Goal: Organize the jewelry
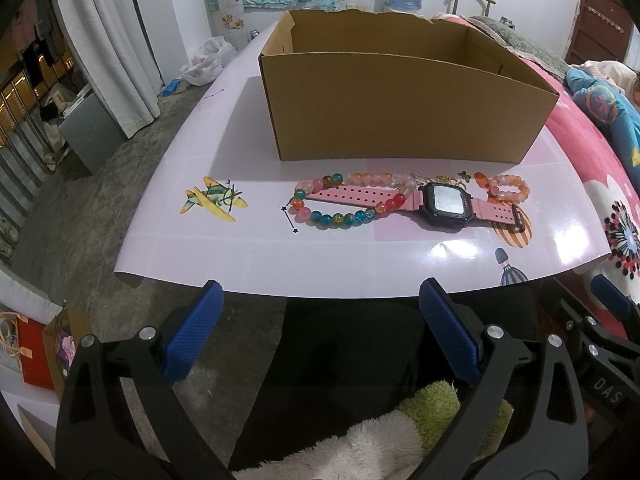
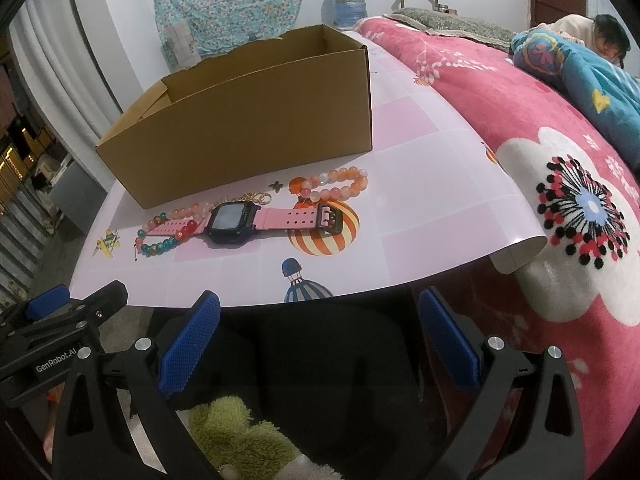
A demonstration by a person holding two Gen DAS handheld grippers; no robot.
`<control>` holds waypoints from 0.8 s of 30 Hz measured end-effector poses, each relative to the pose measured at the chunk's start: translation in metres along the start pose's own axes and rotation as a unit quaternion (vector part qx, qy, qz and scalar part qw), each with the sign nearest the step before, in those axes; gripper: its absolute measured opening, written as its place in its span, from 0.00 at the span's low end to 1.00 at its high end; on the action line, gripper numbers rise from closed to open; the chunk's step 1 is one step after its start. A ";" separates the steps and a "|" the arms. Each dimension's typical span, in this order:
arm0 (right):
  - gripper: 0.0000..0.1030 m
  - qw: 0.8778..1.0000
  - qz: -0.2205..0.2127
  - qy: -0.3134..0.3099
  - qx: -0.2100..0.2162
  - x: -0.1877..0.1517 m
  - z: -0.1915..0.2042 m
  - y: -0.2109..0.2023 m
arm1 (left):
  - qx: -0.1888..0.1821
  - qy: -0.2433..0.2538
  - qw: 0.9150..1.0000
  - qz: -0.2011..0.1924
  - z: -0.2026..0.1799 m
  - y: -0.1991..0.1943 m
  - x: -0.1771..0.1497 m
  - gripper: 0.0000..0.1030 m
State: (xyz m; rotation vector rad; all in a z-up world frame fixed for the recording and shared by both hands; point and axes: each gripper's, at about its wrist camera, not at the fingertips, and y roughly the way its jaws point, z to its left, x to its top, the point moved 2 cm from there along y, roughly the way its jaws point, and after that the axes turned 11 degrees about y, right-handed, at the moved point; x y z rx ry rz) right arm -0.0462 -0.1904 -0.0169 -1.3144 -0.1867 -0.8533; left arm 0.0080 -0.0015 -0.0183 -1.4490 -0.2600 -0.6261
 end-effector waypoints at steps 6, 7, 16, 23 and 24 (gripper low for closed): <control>0.94 1.000 0.000 0.000 0.000 0.000 0.001 0.000 | 0.001 -0.001 1.000 0.001 0.001 0.000 0.000 0.92; 0.94 1.000 0.000 0.000 0.000 0.000 0.000 0.000 | 0.001 0.000 1.000 0.001 0.001 0.001 0.000 0.92; 0.94 1.000 0.000 0.000 -0.002 0.002 0.003 0.002 | 0.003 0.000 1.000 0.000 0.005 0.004 0.002 0.92; 0.94 1.000 0.004 0.004 -0.006 0.008 0.003 0.007 | 0.006 -0.002 1.000 0.004 0.008 0.009 0.006 0.92; 0.94 1.000 0.004 0.005 -0.006 0.009 0.003 0.007 | 0.006 -0.002 1.000 0.005 0.009 0.011 0.007 0.92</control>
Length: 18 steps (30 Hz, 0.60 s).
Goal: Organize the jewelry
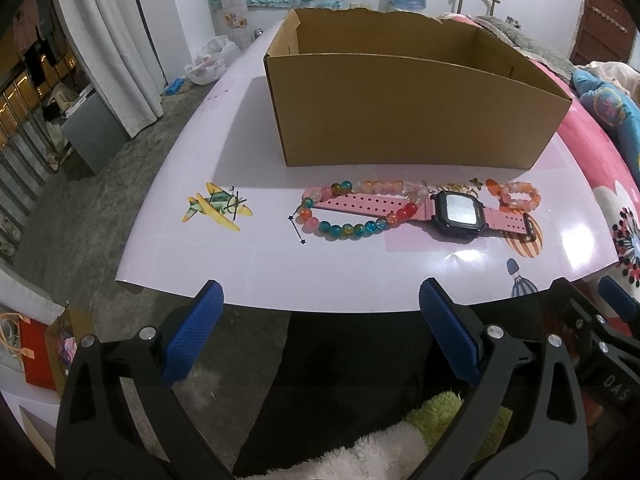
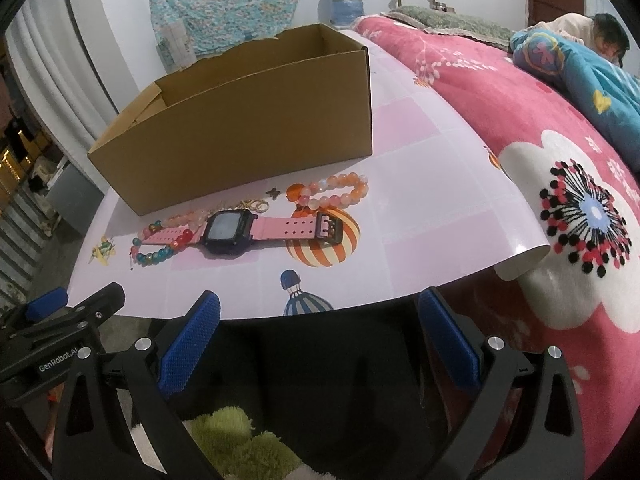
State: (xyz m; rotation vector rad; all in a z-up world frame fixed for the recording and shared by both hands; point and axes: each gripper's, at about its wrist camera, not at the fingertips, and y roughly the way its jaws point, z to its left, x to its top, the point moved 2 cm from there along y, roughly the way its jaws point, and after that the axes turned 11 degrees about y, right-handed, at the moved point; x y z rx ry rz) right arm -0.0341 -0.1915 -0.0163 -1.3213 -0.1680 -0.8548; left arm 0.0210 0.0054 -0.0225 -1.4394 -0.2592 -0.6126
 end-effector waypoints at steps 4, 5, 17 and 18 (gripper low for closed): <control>0.94 1.000 0.000 0.001 -0.004 0.005 0.001 0.002 | 0.001 -0.001 1.000 0.002 0.001 0.003 0.003 0.92; 0.94 1.000 0.000 0.001 -0.006 0.006 0.001 0.003 | 0.001 0.000 1.000 0.003 0.002 0.005 0.004 0.92; 0.94 1.000 -0.006 -0.024 -0.016 0.017 0.011 0.007 | 0.014 0.015 1.000 -0.014 0.030 0.016 0.004 0.92; 0.94 0.999 -0.007 -0.030 -0.017 0.018 0.012 0.008 | 0.009 0.014 1.000 -0.015 0.035 0.017 0.003 0.92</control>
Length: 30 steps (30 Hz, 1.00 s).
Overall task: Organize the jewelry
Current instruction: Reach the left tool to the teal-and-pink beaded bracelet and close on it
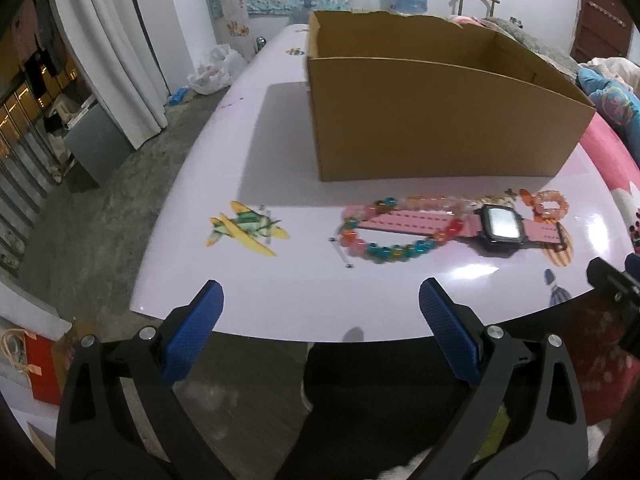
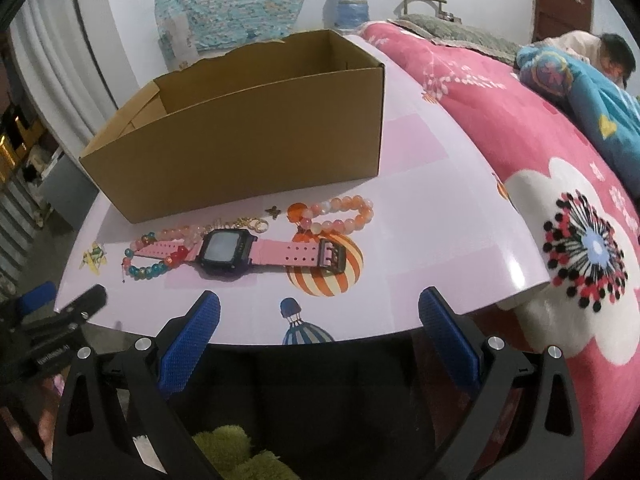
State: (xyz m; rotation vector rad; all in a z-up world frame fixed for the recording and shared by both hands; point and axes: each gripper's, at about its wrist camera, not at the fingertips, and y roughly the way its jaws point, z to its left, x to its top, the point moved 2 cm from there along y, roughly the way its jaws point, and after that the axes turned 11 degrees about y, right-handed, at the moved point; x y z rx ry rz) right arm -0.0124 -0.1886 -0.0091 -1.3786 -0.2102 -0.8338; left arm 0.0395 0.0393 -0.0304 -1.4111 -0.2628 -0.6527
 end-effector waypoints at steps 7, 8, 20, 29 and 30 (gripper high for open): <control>0.94 1.000 0.004 -0.017 0.008 0.006 0.009 0.008 | -0.038 -0.001 0.999 -0.006 0.022 0.012 -0.002 0.92; 0.94 1.000 0.006 -0.019 0.016 0.009 0.012 0.008 | -0.043 0.004 0.999 -0.012 0.022 0.014 -0.001 0.92; 0.70 0.991 0.035 -0.033 0.126 0.038 0.067 0.030 | -0.133 0.033 0.988 -0.074 0.021 0.028 0.023 0.92; 0.45 0.977 0.111 -0.063 0.169 0.047 0.101 0.067 | -0.141 0.067 0.987 -0.049 0.008 0.039 0.025 0.47; 0.43 0.976 0.118 -0.070 0.168 0.047 0.104 0.071 | -0.141 0.070 0.986 -0.048 0.007 0.040 0.025 0.44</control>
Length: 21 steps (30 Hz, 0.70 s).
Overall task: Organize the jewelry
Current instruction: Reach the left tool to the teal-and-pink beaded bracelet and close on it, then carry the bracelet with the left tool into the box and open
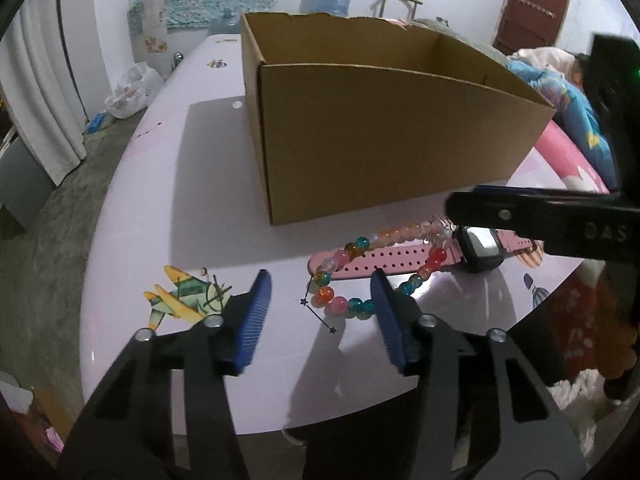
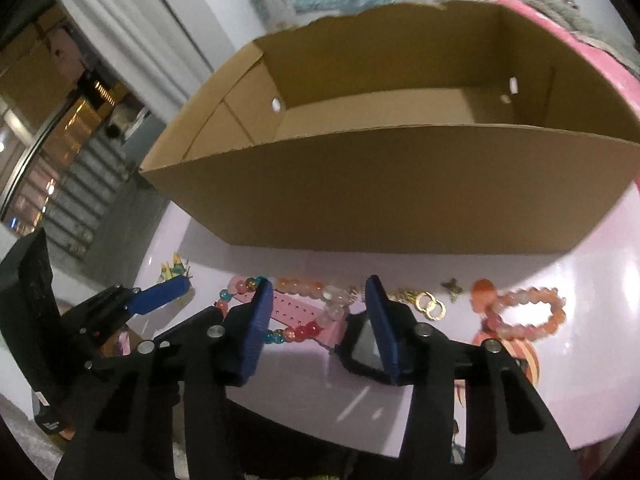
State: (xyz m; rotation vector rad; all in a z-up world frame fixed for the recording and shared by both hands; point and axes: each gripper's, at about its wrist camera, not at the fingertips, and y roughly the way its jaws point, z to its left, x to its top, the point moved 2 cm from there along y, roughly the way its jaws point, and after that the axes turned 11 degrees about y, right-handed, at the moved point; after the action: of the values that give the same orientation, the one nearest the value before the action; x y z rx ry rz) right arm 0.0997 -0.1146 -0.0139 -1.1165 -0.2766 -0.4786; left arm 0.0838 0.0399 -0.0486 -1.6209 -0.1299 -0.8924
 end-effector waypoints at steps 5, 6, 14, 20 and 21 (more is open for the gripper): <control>0.36 0.999 0.038 -0.023 -0.017 0.002 0.001 0.019 | 0.012 0.016 1.000 0.017 -0.002 0.009 0.003 0.30; 0.35 0.999 0.046 -0.024 -0.016 0.002 0.000 0.022 | 0.014 0.017 1.000 0.021 -0.003 0.010 0.003 0.28; 0.18 0.995 0.072 -0.055 -0.034 0.004 0.007 0.044 | 0.007 -0.001 0.999 0.045 0.000 0.021 0.003 0.25; 0.10 0.996 0.057 -0.063 -0.026 0.003 0.014 0.043 | 0.022 0.002 0.999 0.034 -0.001 0.021 0.004 0.08; 0.10 0.996 0.052 -0.063 -0.023 0.003 0.015 0.041 | 0.023 0.005 0.999 0.029 -0.001 0.019 0.004 0.08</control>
State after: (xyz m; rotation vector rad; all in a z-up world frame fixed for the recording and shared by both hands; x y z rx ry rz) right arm 0.1229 -0.0868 -0.0386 -1.2023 -0.3172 -0.3246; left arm 0.0964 0.0318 -0.0612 -1.5697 -0.0960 -0.8462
